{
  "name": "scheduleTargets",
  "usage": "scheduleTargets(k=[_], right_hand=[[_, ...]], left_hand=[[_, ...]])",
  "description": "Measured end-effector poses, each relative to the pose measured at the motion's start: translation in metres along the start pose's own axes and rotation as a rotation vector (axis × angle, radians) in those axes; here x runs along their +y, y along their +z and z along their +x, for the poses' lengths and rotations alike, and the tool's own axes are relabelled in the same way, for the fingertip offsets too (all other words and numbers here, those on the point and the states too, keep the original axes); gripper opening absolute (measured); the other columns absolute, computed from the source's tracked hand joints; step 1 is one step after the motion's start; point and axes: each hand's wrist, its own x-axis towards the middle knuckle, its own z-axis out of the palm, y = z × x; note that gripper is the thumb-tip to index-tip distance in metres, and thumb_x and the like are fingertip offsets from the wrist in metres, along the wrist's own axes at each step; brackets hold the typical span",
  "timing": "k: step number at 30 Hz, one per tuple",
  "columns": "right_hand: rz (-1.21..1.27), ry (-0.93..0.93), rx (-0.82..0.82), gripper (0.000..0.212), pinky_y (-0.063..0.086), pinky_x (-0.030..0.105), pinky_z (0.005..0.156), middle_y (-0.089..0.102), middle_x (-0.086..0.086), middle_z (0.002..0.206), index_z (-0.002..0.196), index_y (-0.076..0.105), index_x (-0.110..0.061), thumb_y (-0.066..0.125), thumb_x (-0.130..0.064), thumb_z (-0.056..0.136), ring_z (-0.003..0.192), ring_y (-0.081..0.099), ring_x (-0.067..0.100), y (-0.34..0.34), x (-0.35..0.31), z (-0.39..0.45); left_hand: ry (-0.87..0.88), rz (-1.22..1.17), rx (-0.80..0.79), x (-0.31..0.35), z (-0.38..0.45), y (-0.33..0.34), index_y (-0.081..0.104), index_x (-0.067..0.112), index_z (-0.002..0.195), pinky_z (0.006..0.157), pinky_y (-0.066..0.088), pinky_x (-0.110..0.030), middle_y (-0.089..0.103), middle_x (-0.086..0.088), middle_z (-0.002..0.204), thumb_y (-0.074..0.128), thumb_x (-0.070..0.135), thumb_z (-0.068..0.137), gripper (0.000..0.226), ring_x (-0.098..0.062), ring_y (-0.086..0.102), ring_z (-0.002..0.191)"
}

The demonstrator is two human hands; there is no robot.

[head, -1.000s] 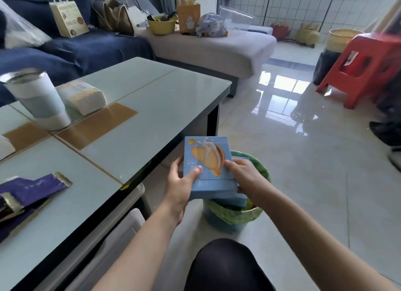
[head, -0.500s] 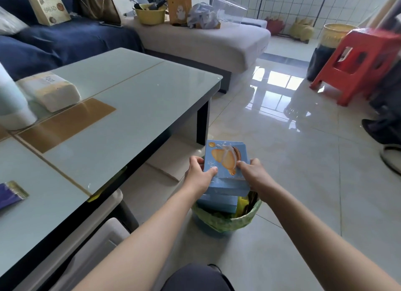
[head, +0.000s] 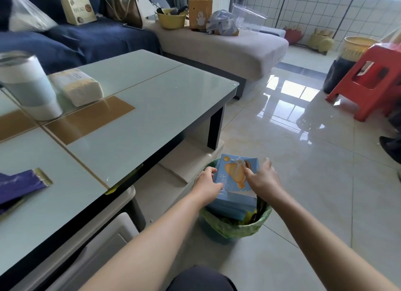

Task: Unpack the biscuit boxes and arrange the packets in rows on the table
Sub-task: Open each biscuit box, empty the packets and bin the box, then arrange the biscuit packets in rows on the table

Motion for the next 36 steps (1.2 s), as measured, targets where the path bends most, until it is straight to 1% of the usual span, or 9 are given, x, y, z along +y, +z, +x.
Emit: scheduleTargets(k=[5, 12, 15, 19, 23, 27, 30, 32, 36], right_hand=[[-0.098, -0.223, 0.046, 0.07, 0.03, 0.043, 0.111, 0.035, 0.017, 0.149, 0.151, 0.016, -0.006, 0.05, -0.028, 0.094, 0.137, 0.031, 0.034, -0.009, -0.021, -0.017], [-0.12, -0.473, -0.047, 0.054, 0.04, 0.042, 0.104, 0.05, 0.015, 0.138, 0.143, 0.036, -0.008, 0.051, -0.021, 0.093, 0.126, 0.046, 0.029, -0.003, -0.08, -0.058], [-0.136, -0.605, -0.113, 0.05, 0.041, 0.038, 0.102, 0.053, 0.011, 0.136, 0.141, 0.042, -0.009, 0.052, -0.022, 0.094, 0.125, 0.049, 0.027, 0.007, -0.111, -0.084], [-0.145, -0.769, -0.174, 0.043, 0.035, 0.021, 0.09, 0.058, 0.004, 0.131, 0.134, 0.052, -0.014, 0.053, -0.024, 0.092, 0.121, 0.052, 0.02, 0.029, -0.153, -0.125], [-0.149, -0.943, -0.262, 0.04, 0.037, 0.02, 0.089, 0.061, 0.001, 0.127, 0.132, 0.053, -0.015, 0.053, -0.028, 0.094, 0.116, 0.055, 0.017, 0.053, -0.185, -0.163], [-0.175, -1.068, -0.356, 0.036, 0.033, 0.02, 0.086, 0.06, -0.001, 0.127, 0.129, 0.056, -0.016, 0.051, -0.03, 0.096, 0.119, 0.052, 0.017, 0.082, -0.21, -0.187], [-0.168, -1.136, -0.418, 0.033, 0.03, 0.019, 0.084, 0.059, 0.0, 0.126, 0.127, 0.057, -0.016, 0.051, -0.027, 0.097, 0.118, 0.051, 0.017, 0.105, -0.232, -0.195], [-0.174, -1.197, -0.438, 0.031, 0.03, 0.018, 0.081, 0.06, 0.001, 0.125, 0.124, 0.059, -0.015, 0.052, -0.025, 0.096, 0.116, 0.053, 0.018, 0.12, -0.249, -0.197], [-0.177, -1.301, -0.463, 0.028, 0.037, 0.023, 0.082, 0.061, 0.004, 0.12, 0.12, 0.061, -0.015, 0.053, -0.021, 0.095, 0.108, 0.056, 0.022, 0.142, -0.283, -0.203]], left_hand=[[0.102, 0.051, 0.119, 0.002, -0.024, -0.029, 0.054, 0.019, 0.125, 0.094, 0.05, -0.039, 0.061, 0.0, 0.119, 0.058, 0.017, 0.09, 0.036, -0.02, 0.057, 0.108], [0.201, 0.043, 0.281, -0.007, -0.081, -0.103, 0.058, 0.017, 0.115, 0.07, 0.045, -0.017, 0.064, 0.003, 0.102, 0.056, 0.014, 0.091, 0.024, -0.01, 0.059, 0.085], [0.19, 0.045, 0.363, -0.019, -0.112, -0.14, 0.059, 0.02, 0.112, 0.073, 0.046, -0.02, 0.067, 0.005, 0.096, 0.056, 0.014, 0.09, 0.023, -0.009, 0.061, 0.081], [0.166, 0.047, 0.462, -0.043, -0.155, -0.187, 0.061, 0.022, 0.109, 0.077, 0.05, -0.021, 0.068, 0.005, 0.093, 0.055, 0.015, 0.091, 0.021, -0.009, 0.064, 0.084], [0.139, 0.093, 0.564, -0.074, -0.194, -0.225, 0.06, 0.026, 0.102, 0.066, 0.045, -0.011, 0.067, 0.009, 0.089, 0.054, 0.015, 0.091, 0.016, -0.001, 0.062, 0.08], [0.111, 0.153, 0.68, -0.106, -0.23, -0.258, 0.062, 0.026, 0.097, 0.07, 0.047, -0.018, 0.067, 0.011, 0.085, 0.057, 0.013, 0.091, 0.016, 0.0, 0.062, 0.076], [0.092, 0.232, 0.792, -0.128, -0.251, -0.283, 0.064, 0.028, 0.092, 0.066, 0.045, -0.012, 0.067, 0.015, 0.081, 0.059, 0.011, 0.088, 0.018, 0.001, 0.062, 0.073], [0.072, 0.282, 0.86, -0.14, -0.262, -0.297, 0.065, 0.027, 0.091, 0.069, 0.047, -0.017, 0.067, 0.016, 0.081, 0.06, 0.009, 0.087, 0.019, 0.001, 0.062, 0.074], [0.03, 0.33, 0.985, -0.157, -0.278, -0.322, 0.067, 0.022, 0.091, 0.068, 0.047, -0.017, 0.066, 0.014, 0.081, 0.061, 0.003, 0.086, 0.02, 0.0, 0.061, 0.072]])
